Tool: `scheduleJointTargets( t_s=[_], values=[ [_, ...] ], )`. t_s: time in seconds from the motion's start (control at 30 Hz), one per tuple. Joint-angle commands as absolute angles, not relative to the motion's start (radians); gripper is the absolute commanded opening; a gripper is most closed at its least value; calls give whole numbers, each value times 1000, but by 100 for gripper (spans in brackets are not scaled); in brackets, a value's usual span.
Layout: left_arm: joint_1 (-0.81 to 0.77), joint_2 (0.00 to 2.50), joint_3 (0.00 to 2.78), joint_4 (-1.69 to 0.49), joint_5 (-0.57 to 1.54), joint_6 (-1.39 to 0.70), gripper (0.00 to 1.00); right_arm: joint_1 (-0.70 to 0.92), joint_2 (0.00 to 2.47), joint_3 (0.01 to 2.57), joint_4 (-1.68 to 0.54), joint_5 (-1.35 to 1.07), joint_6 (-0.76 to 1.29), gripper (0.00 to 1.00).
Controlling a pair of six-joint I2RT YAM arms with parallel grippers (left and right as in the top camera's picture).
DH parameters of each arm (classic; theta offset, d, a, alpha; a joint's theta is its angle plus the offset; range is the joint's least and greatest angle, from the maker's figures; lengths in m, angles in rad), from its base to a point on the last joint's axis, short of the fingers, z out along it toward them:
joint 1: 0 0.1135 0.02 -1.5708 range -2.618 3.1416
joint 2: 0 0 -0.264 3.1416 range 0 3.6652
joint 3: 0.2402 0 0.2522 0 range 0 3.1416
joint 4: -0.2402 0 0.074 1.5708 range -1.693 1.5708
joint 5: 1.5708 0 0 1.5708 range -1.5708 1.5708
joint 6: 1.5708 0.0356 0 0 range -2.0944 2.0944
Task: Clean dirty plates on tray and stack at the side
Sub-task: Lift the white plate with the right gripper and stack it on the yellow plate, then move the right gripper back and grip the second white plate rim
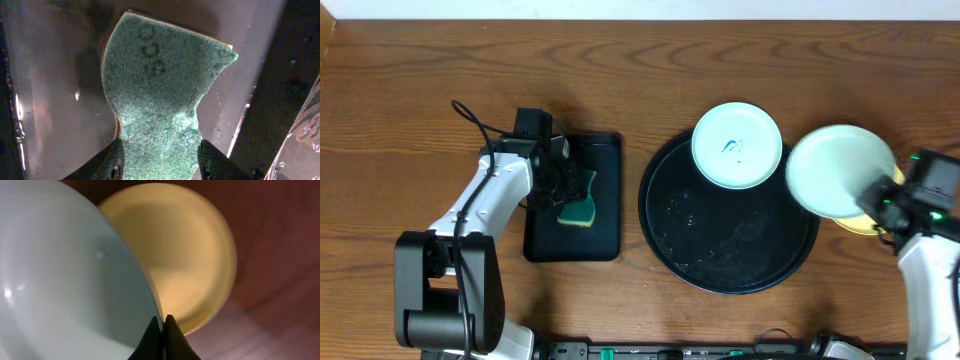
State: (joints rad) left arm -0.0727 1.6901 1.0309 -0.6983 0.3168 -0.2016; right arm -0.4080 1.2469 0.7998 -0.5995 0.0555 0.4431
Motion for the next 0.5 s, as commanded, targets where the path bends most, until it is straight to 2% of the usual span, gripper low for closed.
scheduleJointTargets(
  t_s=[0.0,0.23,0.27,0.33,0.37,0.47],
  values=[
    [-68,1686,1027,-698,328,-187,49,-517,1284,810,-594,-4,494,1],
    [-68,1686,1027,-698,328,-187,49,-622,1382,810,-559,-36,519,1],
    [-68,1686,1027,-699,328,-187,49,-622,1393,810,-553,-35,519,7],
    [-68,1686,1027,-699,328,-187,49,-620,1407,810,-529,-61,519,38],
    [-68,1686,1027,-699,328,-187,49,-620,1408,810,-513,-99,517,48],
    [-68,1686,1027,-698,328,-187,49,-613,1408,810,-418,-384,415,52]
  ],
)
